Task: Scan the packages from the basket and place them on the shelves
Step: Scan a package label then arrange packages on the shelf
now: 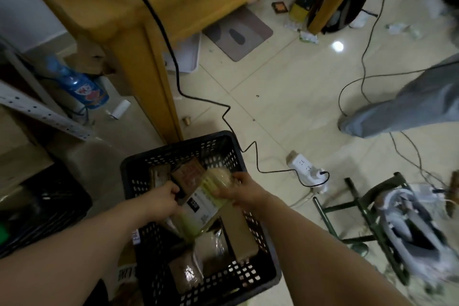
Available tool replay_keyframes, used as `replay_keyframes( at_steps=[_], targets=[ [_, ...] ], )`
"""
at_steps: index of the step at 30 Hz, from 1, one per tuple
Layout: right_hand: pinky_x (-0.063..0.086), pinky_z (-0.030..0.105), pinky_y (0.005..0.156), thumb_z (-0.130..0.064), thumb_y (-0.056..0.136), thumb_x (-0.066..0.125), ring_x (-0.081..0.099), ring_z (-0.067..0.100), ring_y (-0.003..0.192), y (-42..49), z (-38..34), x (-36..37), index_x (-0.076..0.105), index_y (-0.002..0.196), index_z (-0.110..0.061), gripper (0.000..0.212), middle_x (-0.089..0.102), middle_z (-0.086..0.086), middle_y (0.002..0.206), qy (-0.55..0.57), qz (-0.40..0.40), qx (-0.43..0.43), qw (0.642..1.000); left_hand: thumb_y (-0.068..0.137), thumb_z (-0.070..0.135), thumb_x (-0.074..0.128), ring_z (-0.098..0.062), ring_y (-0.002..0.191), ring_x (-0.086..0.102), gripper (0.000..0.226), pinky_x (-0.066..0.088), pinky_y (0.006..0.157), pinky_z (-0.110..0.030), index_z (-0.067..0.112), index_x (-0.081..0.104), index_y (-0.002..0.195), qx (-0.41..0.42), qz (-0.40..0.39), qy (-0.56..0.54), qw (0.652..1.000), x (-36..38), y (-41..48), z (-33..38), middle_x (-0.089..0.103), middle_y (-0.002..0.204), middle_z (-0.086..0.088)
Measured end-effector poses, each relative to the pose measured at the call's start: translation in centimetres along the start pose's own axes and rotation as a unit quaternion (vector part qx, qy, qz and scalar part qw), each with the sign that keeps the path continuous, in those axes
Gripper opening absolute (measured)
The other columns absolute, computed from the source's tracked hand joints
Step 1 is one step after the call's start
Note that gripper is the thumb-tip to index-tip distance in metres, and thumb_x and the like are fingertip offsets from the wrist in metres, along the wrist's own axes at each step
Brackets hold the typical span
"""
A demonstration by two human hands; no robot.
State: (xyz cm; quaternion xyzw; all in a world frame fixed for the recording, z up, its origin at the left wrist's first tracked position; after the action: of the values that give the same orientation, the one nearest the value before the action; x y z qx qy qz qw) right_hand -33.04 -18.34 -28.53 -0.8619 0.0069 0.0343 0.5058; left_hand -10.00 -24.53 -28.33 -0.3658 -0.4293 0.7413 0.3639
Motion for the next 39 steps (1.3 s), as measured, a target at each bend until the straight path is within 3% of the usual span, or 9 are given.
replay_keyframes(
  at_steps=[6,9,13,17,23,29,32,35,39],
  targets=[
    [0.059,0.039,0.094,-0.004,0.08,0.082,0.065,0.022,0.112,-15.4,-12.8,-1.6,0.044,0.145,-0.02,0.077,0.055,0.005,0.131,-0.007,-0.12,-0.058,0.991,0.068,0.016,0.092,-0.025,0.142,0.035,0.127,0.043,0.102,-0.032,0.024,0.006,0.16,0.051,-0.054,-0.096,0.993,-4.9,-13.7,6.9,0.031,0.158,-0.001],
    [0.058,0.031,0.091,0.001,0.08,0.08,0.065,0.02,0.113,-22.2,-18.5,-2.3,0.051,0.14,-0.023,0.071,0.057,0.005,0.135,-0.03,-0.151,-0.091,0.984,0.055,0.013,0.098,-0.029,0.136,0.049,0.136,0.047,0.105,-0.042,0.029,0.013,0.159,0.086,-0.11,-0.167,0.976,-6.2,-20.3,9.8,0.046,0.152,-0.004],
    [0.055,0.035,0.098,-0.01,0.066,0.089,0.064,0.019,0.12,-29.9,-23.7,-2.3,0.056,0.136,-0.024,0.079,0.063,0.002,0.134,-0.052,-0.164,-0.135,0.976,0.057,0.016,0.098,-0.035,0.122,0.062,0.109,0.048,0.104,-0.057,0.027,0.039,0.148,0.164,-0.142,-0.197,0.956,-6.7,-29.3,12.4,0.066,0.133,-0.009],
    [0.058,0.031,0.081,-0.015,0.084,0.077,0.069,0.013,0.104,-37.1,-27.2,-0.5,0.053,0.14,-0.022,0.061,0.073,-0.003,0.114,-0.01,-0.15,-0.186,0.971,0.055,0.011,0.093,-0.033,0.11,0.069,0.094,0.05,0.101,-0.055,0.019,0.05,0.138,0.221,-0.088,-0.28,0.93,-7.4,-38.3,13.4,0.071,0.121,-0.011],
    [0.051,0.051,0.103,-0.021,0.07,0.083,0.063,0.019,0.122,-45.0,-30.9,5.3,0.043,0.144,-0.032,0.085,0.07,0.0,0.126,-0.019,-0.174,-0.237,0.955,0.045,0.017,0.099,-0.025,0.085,0.07,0.094,0.055,0.09,-0.05,0.016,0.058,0.13,0.257,-0.022,-0.325,0.91,-10.2,-48.4,11.0,0.074,0.11,-0.012],
    [0.049,0.055,0.105,-0.018,0.074,0.081,0.066,0.022,0.118,-49.9,-34.8,13.2,0.043,0.146,-0.033,0.082,0.072,0.002,0.123,-0.061,-0.196,-0.279,0.938,0.054,0.006,0.092,-0.031,0.102,0.072,0.088,0.06,0.081,-0.046,0.024,0.055,0.132,0.296,0.034,-0.346,0.89,-15.4,-55.6,6.4,0.075,0.112,-0.009],
    [0.059,0.046,0.088,-0.014,0.072,0.081,0.067,0.023,0.116,-51.5,-36.8,18.0,0.039,0.149,-0.034,0.09,0.069,0.003,0.127,-0.065,-0.207,-0.288,0.933,0.048,0.012,0.098,-0.039,0.117,0.064,0.11,0.049,0.099,-0.063,0.027,0.042,0.142,0.32,0.056,-0.348,0.879,-19.1,-57.6,3.1,0.068,0.127,-0.014],
    [0.06,0.038,0.074,-0.006,0.078,0.077,0.072,0.016,0.1,-52.5,-38.3,23.1,0.039,0.149,-0.034,0.086,0.069,-0.002,0.119,-0.086,-0.204,-0.296,0.929,0.065,0.009,0.089,-0.039,0.118,0.064,0.093,0.047,0.103,-0.06,0.022,0.041,0.143,0.359,0.067,-0.337,0.868,-22.4,-60.0,0.7,0.067,0.128,-0.017],
    [0.058,0.039,0.078,-0.008,0.068,0.085,0.071,0.016,0.104,-52.0,-39.0,29.2,0.039,0.15,-0.034,0.098,0.07,-0.003,0.123,-0.082,-0.203,-0.308,0.926,0.059,0.023,0.092,-0.036,0.119,0.063,0.091,0.044,0.106,-0.061,0.021,0.048,0.139,0.355,0.108,-0.308,0.876,-26.3,-61.7,-3.3,0.07,0.123,-0.012]
  ],
)
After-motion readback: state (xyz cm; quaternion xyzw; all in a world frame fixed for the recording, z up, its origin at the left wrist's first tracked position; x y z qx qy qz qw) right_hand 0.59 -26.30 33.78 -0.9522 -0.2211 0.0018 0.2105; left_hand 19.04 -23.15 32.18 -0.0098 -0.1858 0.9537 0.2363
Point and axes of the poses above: each hand's wrist, its own y-axis towards the middle knuckle, its own x-axis out of the palm, z = x × y, the point moved 5 cm from there along y, towards the middle knuckle
